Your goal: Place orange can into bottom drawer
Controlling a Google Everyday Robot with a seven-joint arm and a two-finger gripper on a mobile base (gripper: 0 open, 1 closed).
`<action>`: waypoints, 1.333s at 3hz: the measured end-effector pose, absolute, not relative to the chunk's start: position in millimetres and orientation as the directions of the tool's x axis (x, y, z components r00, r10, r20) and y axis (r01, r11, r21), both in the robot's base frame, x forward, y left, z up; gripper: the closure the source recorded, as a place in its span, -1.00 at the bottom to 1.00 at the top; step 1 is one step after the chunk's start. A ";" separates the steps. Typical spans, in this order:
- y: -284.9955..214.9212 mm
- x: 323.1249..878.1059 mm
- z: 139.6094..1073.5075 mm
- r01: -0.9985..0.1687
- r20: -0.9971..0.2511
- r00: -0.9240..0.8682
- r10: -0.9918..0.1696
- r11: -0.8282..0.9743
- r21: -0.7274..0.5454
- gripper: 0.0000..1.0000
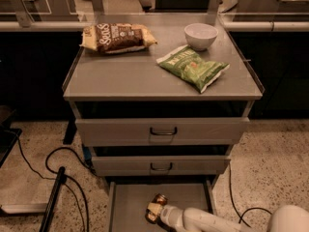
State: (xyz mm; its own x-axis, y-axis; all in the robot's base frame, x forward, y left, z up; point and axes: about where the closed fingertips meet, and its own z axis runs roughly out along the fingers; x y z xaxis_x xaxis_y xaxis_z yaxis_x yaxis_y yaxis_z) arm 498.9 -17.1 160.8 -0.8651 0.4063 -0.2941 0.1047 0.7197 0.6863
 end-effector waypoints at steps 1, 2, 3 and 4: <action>-13.5 505.6 144.8 0.105 -0.271 -0.882 0.385 0.722 0.684 1.00; -11.4 506.5 130.9 0.114 -0.244 -0.895 0.374 0.720 0.685 1.00; -10.6 503.4 120.3 0.125 -0.221 -0.903 0.369 0.717 0.686 1.00; -10.4 498.4 112.2 0.149 -0.185 -0.908 0.376 0.703 0.695 1.00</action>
Offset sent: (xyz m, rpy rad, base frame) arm 0.0103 0.0051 -0.0449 0.0099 0.0831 0.0529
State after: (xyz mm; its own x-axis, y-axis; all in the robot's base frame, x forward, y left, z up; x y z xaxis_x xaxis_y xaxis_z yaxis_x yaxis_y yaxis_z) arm 498.4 -10.4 112.2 -0.9082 0.3756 -0.1848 0.1495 0.7035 0.6948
